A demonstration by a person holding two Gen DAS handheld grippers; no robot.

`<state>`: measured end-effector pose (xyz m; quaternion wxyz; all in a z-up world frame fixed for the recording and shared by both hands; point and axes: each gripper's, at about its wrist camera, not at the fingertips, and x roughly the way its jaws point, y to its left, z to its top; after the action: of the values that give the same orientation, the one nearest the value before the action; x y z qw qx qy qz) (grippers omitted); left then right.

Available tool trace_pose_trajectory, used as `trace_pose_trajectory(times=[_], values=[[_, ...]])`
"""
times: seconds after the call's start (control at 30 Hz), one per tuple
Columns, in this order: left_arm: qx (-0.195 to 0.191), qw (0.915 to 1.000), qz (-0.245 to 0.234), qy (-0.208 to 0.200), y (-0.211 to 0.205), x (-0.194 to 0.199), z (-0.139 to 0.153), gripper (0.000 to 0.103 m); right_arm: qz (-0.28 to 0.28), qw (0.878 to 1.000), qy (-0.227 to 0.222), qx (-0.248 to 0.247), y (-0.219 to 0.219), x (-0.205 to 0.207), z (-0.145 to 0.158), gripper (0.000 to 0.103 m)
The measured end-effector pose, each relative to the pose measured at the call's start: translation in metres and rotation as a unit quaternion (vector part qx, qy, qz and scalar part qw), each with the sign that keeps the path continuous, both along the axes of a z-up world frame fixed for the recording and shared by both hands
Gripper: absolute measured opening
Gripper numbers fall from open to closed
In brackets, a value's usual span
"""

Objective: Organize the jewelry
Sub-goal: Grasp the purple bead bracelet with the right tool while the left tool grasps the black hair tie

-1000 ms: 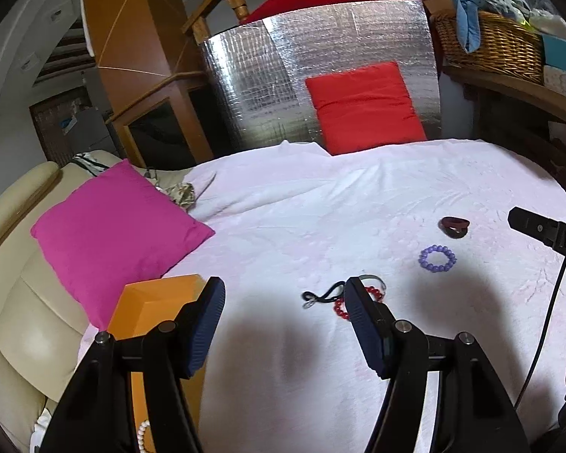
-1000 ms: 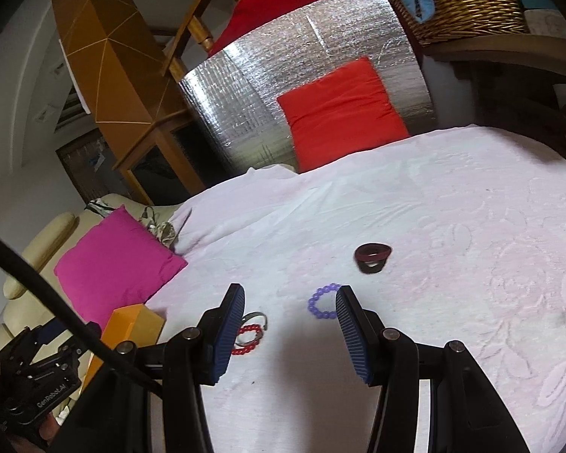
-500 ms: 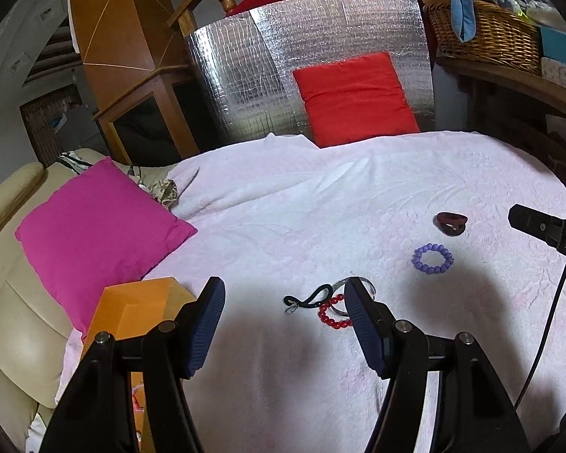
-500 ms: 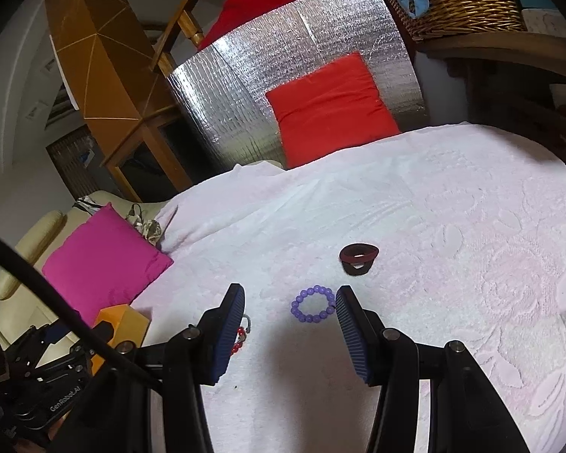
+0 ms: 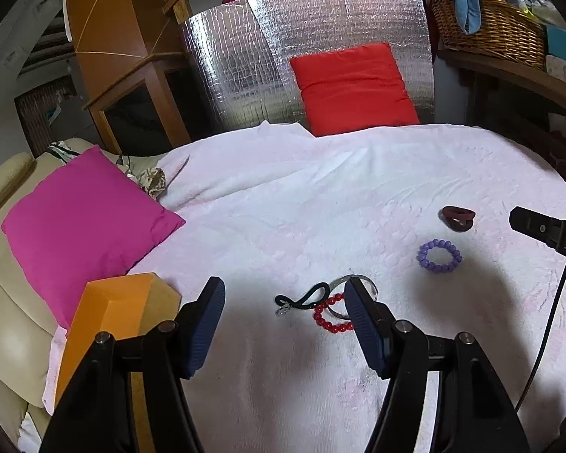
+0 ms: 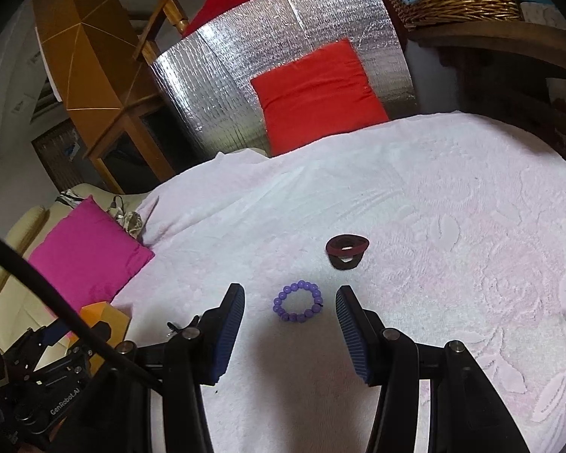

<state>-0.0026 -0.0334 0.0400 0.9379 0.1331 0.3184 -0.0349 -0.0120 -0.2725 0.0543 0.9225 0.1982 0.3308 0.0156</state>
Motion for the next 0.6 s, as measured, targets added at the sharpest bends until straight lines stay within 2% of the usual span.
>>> trace_pose_trajectory(times=[0.27,0.5,0.6], values=[[-0.001,0.9997,0.012,0.021,0.012,0.018,-0.022,0.067,0.006,1.000,0.023,-0.010,0.006,0.016,-0.014,0.055],[-0.013,0.9936,0.043,0.104,0.050,0.055,-0.069,0.067,0.023,0.996,0.075,-0.033,0.020,0.044,-0.045,0.054],[-0.036,0.9904,0.047,0.125,0.066,0.064,-0.075,0.067,0.020,0.995,0.096,-0.036,0.026,0.058,-0.058,0.052]])
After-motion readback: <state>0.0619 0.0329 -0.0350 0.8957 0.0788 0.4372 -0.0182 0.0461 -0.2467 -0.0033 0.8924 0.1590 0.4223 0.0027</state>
